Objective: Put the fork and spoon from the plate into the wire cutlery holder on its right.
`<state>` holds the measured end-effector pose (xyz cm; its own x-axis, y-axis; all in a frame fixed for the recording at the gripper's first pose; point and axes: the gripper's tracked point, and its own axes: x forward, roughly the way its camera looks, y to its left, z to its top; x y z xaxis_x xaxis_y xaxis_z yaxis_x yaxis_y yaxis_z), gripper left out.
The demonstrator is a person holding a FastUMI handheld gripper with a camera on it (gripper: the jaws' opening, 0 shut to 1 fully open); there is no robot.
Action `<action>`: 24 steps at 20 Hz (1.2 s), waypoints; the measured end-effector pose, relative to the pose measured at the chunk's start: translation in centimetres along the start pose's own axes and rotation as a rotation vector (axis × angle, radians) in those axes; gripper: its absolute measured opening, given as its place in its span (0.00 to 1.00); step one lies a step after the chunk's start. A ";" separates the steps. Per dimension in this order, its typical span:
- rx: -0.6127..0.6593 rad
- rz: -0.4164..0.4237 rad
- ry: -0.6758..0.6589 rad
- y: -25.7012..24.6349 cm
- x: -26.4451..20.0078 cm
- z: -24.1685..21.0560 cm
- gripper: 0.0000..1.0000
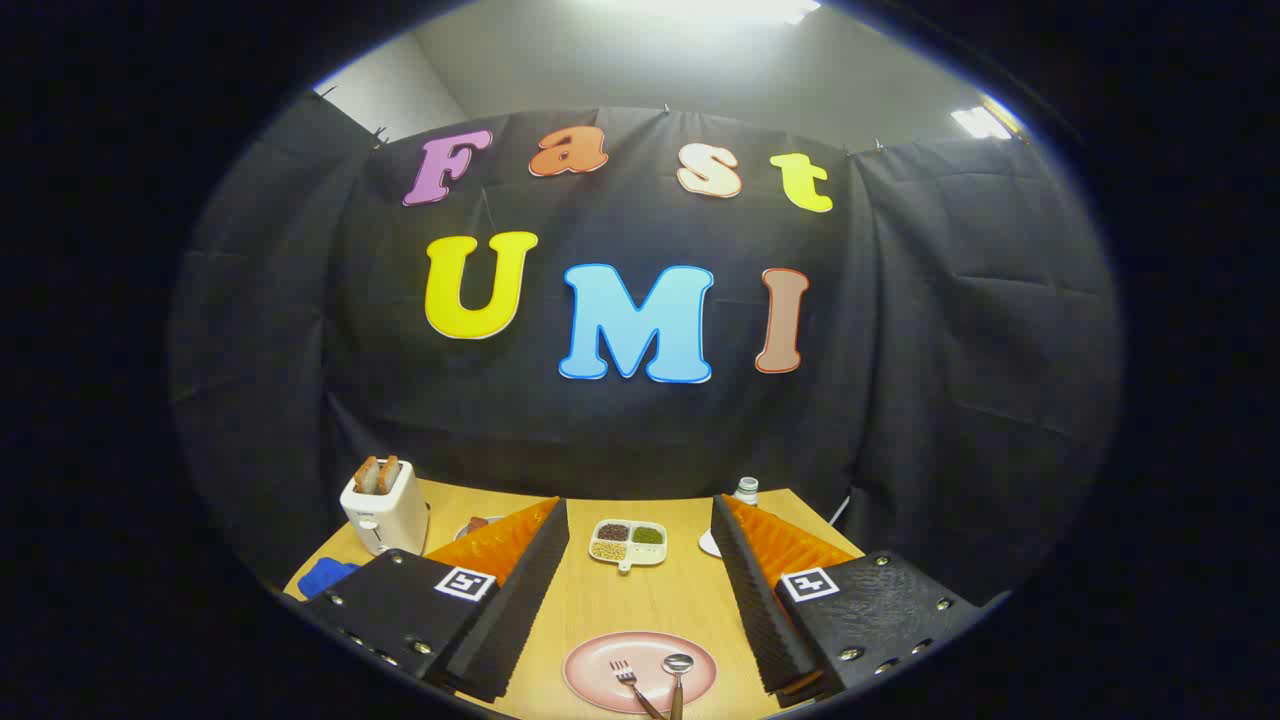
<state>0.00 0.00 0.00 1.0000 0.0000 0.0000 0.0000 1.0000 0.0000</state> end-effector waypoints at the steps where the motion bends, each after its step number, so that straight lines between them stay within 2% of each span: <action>1: 0.000 0.000 0.005 0.3 -0.1 -0.2 0.88; 16: 0.059 0.008 0.047 0.3 -0.7 -1.1 0.89; 20: 0.090 -0.008 0.170 -0.5 0.3 -4.3 0.89; 24: 0.112 -0.053 0.386 -2.1 0.9 -10.6 0.89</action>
<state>0.92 -2.06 -10.61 0.9251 -0.0304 -0.3785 0.0731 0.9924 0.0988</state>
